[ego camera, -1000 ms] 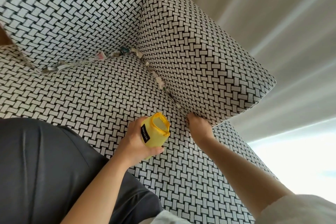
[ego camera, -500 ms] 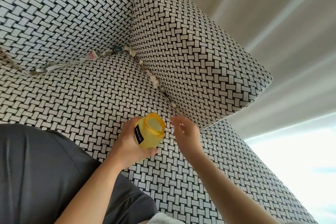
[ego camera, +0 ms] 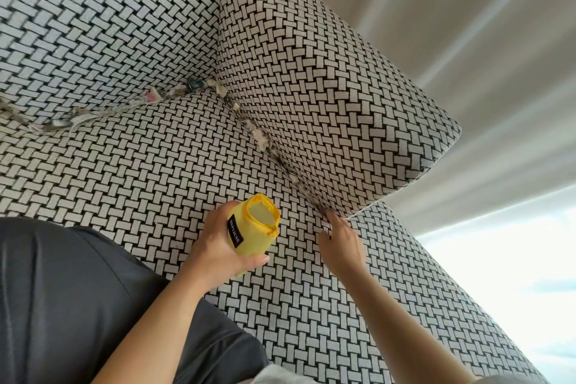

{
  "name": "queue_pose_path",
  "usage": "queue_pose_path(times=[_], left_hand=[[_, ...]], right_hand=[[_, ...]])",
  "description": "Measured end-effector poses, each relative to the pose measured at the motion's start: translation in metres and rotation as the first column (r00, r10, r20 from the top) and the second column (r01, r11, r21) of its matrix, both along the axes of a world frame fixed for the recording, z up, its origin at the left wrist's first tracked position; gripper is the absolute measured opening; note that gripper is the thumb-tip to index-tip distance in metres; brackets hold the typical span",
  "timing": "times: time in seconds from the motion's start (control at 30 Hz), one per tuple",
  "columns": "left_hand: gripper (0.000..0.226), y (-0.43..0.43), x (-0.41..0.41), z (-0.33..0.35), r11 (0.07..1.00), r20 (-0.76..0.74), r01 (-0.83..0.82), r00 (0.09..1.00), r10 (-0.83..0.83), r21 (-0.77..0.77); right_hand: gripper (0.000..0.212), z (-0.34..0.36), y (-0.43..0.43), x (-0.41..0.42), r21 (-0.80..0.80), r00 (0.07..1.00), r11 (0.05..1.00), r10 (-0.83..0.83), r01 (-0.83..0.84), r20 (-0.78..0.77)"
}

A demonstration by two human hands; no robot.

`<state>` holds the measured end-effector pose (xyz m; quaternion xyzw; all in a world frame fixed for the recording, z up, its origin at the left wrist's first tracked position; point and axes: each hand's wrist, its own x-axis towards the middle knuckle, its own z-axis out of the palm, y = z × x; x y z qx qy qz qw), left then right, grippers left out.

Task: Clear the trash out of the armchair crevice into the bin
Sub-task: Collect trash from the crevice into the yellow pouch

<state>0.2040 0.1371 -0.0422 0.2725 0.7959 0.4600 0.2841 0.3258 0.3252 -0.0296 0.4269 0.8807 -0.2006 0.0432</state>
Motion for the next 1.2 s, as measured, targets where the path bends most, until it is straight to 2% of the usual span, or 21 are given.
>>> queue_pose_path(times=[0.1,0.27,0.33,0.43,0.5,0.63,0.67,0.8,0.87,0.93,1.03,1.2], left_hand=[[0.093,0.0,-0.001,-0.001,1.0,0.008,0.0,1.0,0.0,0.001],[0.092,0.0,-0.001,0.0,1.0,0.019,0.001,1.0,0.0,-0.008],[0.092,0.0,-0.001,0.0,1.0,0.016,0.003,1.0,-0.003,-0.009],[0.093,0.0,-0.001,0.001,1.0,0.013,0.005,1.0,-0.005,-0.02],[0.093,0.001,-0.001,0.002,1.0,0.008,0.004,1.0,-0.004,-0.022],[0.093,0.001,-0.002,0.002,1.0,0.001,0.005,1.0,-0.005,-0.021],[0.093,0.001,-0.002,0.002,1.0,0.004,0.005,1.0,-0.005,-0.02],[0.093,0.001,-0.002,-0.001,1.0,0.034,0.0,0.999,0.0,-0.011],[0.097,0.0,-0.003,-0.002,1.0,0.044,0.01,0.999,-0.01,-0.003],[0.101,0.001,-0.004,-0.002,1.0,0.035,0.028,0.999,-0.028,0.001],[0.097,0.0,-0.003,-0.002,1.0,0.052,0.014,0.999,-0.013,-0.019],[0.09,-0.001,-0.004,0.001,1.0,0.075,0.017,0.997,-0.019,0.018]], right_hand=[[0.053,-0.002,-0.001,0.002,0.011,0.997,1.0,0.005,-0.004,-0.074],[0.049,-0.008,-0.007,-0.018,-0.002,0.985,1.0,-0.028,0.029,0.168],[0.05,-0.009,-0.007,-0.027,-0.043,0.98,0.997,-0.054,0.063,0.19],[0.058,-0.011,-0.007,-0.03,-0.083,0.986,0.992,-0.085,0.097,0.141],[0.059,-0.01,-0.01,-0.023,-0.056,0.993,0.995,-0.076,0.081,0.09],[0.056,-0.001,-0.011,-0.024,0.072,0.984,0.986,0.158,-0.152,-0.086],[0.053,0.003,-0.009,-0.033,0.096,0.977,0.978,0.194,-0.185,-0.091],[0.051,0.017,-0.003,-0.083,0.154,0.972,0.963,0.205,-0.221,0.116],[0.058,0.023,0.003,-0.102,0.234,0.933,0.922,0.246,-0.309,0.264],[0.053,0.025,0.006,-0.116,0.272,0.876,0.87,0.295,-0.412,0.383],[0.033,0.025,0.006,-0.135,0.263,0.842,0.856,0.301,-0.446,0.449],[0.027,0.026,0.004,-0.151,0.249,0.792,0.836,0.306,-0.489,0.529]])
